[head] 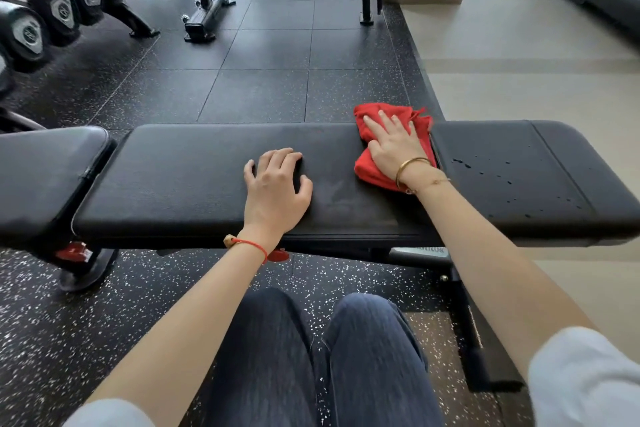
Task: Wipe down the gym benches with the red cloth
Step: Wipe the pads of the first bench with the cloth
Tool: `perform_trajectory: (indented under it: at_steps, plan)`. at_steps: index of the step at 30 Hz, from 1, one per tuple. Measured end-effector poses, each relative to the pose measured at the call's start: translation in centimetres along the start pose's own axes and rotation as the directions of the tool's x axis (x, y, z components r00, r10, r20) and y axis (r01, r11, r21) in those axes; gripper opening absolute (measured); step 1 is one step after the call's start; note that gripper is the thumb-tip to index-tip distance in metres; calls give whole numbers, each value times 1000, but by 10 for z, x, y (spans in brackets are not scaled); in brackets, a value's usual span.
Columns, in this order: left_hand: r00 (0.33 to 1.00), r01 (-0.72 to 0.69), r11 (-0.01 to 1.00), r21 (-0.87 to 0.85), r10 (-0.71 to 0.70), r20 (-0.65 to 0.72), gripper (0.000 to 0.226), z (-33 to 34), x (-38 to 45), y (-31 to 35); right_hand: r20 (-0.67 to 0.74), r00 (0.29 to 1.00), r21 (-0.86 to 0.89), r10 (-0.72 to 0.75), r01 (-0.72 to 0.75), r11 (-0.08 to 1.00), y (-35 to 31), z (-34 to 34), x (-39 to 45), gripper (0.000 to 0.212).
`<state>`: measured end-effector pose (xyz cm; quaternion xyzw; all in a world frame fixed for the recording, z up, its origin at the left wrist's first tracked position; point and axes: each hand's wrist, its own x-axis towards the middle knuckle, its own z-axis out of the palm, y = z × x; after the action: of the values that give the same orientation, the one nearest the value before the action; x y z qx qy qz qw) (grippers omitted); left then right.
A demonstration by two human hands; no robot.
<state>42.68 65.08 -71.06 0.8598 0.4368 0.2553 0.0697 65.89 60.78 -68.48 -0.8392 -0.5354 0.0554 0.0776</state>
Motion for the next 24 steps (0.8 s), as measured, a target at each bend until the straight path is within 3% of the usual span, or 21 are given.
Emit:
perform_trajectory:
  at_steps: [7, 11, 16, 21, 24]
  plan:
    - [1000, -14, 1000, 6, 14, -1, 40, -1, -1, 0, -14, 987, 0, -163, 163, 987, 3, 4, -81, 56]
    - [1000, -17, 1000, 19, 16, 17, 41, -2, -2, 3, -92, 993, -94, -74, 65, 993, 36, -2, -123, 55]
    - [998, -12, 996, 86, 7, 61, 40, -2, -3, 10, -79, 996, -24, 30, -32, 999, 61, -5, -124, 54]
    - [995, -1, 999, -33, 4, 96, 41, -1, -5, 49, 0, 985, 58, 172, -171, 984, 66, -18, -66, 54]
    - [992, -51, 995, -82, 60, 112, 42, 10, -6, 81, 4, 987, 41, 159, -159, 986, 62, -18, -62, 54]
